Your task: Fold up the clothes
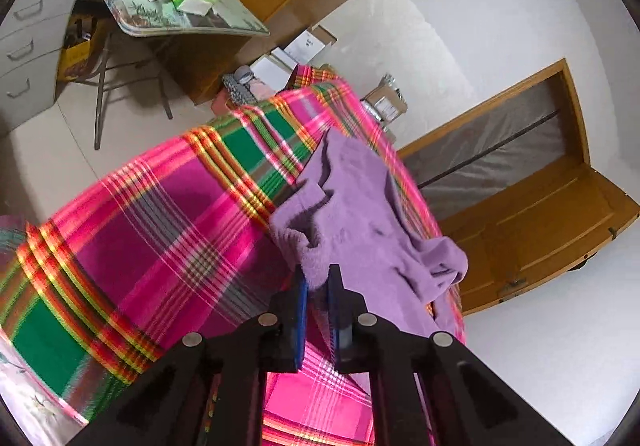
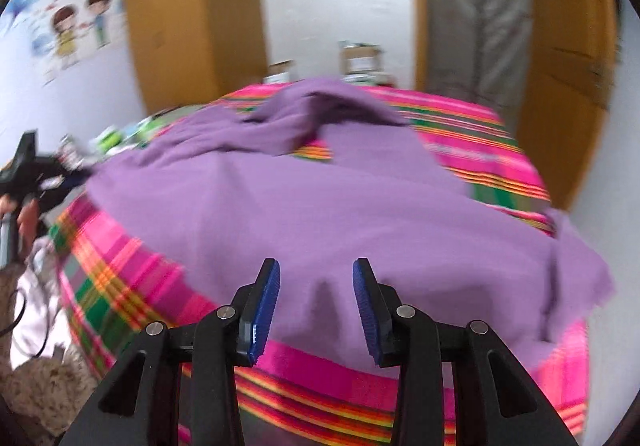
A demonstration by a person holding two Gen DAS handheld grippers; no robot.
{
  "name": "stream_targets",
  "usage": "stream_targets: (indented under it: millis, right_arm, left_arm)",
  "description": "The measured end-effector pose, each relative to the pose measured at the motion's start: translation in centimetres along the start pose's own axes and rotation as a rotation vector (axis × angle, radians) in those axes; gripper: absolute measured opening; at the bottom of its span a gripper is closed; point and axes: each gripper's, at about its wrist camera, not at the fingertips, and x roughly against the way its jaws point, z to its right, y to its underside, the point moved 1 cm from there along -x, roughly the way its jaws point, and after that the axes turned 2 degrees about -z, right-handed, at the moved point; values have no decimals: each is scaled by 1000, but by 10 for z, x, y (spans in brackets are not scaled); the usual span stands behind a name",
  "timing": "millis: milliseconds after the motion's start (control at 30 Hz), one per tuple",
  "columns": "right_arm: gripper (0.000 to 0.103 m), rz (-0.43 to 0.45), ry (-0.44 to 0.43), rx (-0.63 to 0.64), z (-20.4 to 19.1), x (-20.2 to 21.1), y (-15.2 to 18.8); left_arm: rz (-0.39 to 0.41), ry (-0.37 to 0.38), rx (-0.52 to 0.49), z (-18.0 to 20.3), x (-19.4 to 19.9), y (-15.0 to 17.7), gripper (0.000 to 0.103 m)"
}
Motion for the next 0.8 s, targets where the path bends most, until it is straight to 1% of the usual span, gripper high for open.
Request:
stream_targets:
  millis: [100, 167, 233, 267, 300, 333, 567, 700, 733, 800]
  right_arm:
    - [40, -12, -52, 77, -23, -9, 0]
    - [40, -41, -95, 139, -38, -16, 1]
    - [44, -75, -129, 203, -52, -24, 4]
    - [50, -90, -127, 232, -59, -28, 6]
    - [53, -102, -132, 256, -66, -32, 8]
    - [53, -111, -137, 280, -72, -35, 11]
    - [53, -120, -41, 436, -92, -49, 19]
    - [52, -121, -1, 438, -86, -50, 19]
    - [49, -121, 9, 435, -84, -51, 19]
    - [20, -122, 29, 430, -81, -52, 19]
  left_arm:
    - [25, 18, -5, 2, 11, -3, 9]
    - [35, 29, -10, 3, 16, -6, 9]
    - [39, 36, -9, 6, 19, -7, 8]
    - [37, 43, -14, 8, 20, -8, 8]
    - [43, 43, -13, 8, 21, -8, 8]
    - [49, 42, -11, 9, 22, -9, 8]
    - [61, 49, -6, 9, 29, -13, 8]
    - [66, 54, -7, 11, 30, -13, 8]
    - [62, 52, -6, 10, 30, -13, 8]
    - [58, 47, -6, 9, 30, -11, 8]
